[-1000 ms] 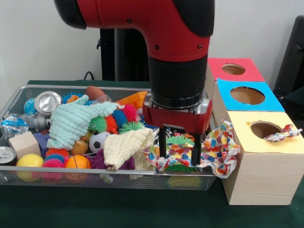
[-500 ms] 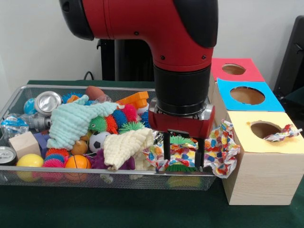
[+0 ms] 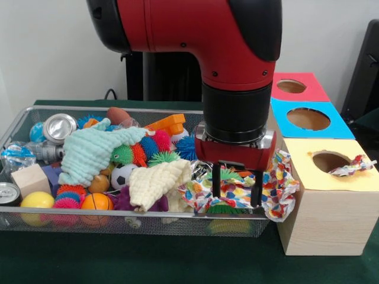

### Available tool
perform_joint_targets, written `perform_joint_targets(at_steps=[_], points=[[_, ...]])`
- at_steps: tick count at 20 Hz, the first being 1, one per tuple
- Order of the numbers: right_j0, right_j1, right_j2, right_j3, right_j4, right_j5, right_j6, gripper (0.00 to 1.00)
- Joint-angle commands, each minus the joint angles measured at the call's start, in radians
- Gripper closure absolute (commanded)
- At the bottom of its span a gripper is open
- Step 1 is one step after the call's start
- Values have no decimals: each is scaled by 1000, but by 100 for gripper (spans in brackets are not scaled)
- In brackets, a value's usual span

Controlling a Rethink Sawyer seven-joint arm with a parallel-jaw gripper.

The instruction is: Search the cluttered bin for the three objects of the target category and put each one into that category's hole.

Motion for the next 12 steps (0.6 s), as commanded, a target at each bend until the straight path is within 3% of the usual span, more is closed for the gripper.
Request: perform_joint_targets(at_steps=[1,12], points=[[-12,-2,67,133,-23,-66,-41,0],[-49,17,96,160,-43,-57,-110,0]])
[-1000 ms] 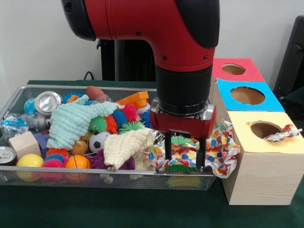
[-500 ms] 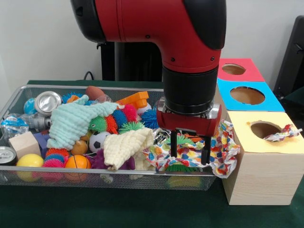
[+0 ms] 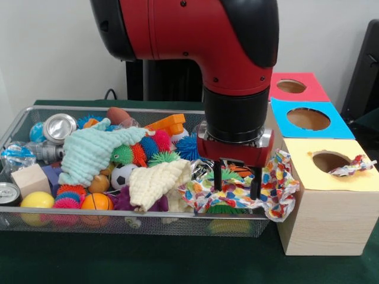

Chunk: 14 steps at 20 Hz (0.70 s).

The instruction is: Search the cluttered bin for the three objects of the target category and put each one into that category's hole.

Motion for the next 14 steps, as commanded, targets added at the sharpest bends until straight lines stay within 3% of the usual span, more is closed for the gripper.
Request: perform_joint_targets(at_steps=[1,14], points=[[-36,24,82,98,-44,-54,-113,0],[-71,29,114,180,-76,-128,-110,0]])
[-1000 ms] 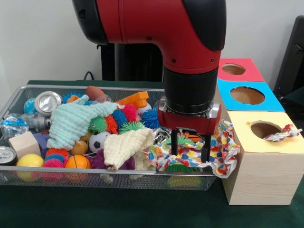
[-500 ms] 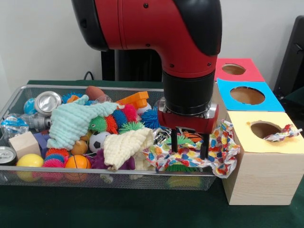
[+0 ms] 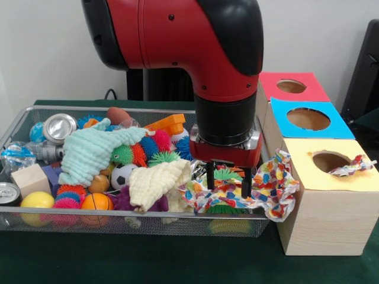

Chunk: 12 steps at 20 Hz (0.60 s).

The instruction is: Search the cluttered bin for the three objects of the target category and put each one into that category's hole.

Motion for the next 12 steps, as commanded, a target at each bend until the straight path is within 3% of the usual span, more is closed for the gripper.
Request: perform_joint_targets(at_steps=[1,12], points=[[-35,28,92,119,-54,-90,-109,0],[-43,43,111,136,-80,-136,-81,0]])
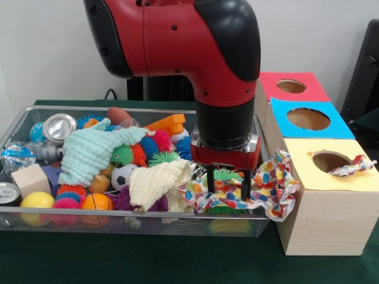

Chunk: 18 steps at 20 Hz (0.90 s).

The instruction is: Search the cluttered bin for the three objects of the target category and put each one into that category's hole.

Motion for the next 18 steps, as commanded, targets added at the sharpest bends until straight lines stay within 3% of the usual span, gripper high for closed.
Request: perform_joint_targets(at_steps=[1,8,9,13,18], points=[[-25,38,85,85,-38,-65,-79,0],[-25,43,86,102,-56,-95,-70,0],[-30,39,86,117,-57,-135,-41,100],[-29,29,79,132,-51,-169,-3,100],[-37,20,82,135,-41,-157,-19,100]])
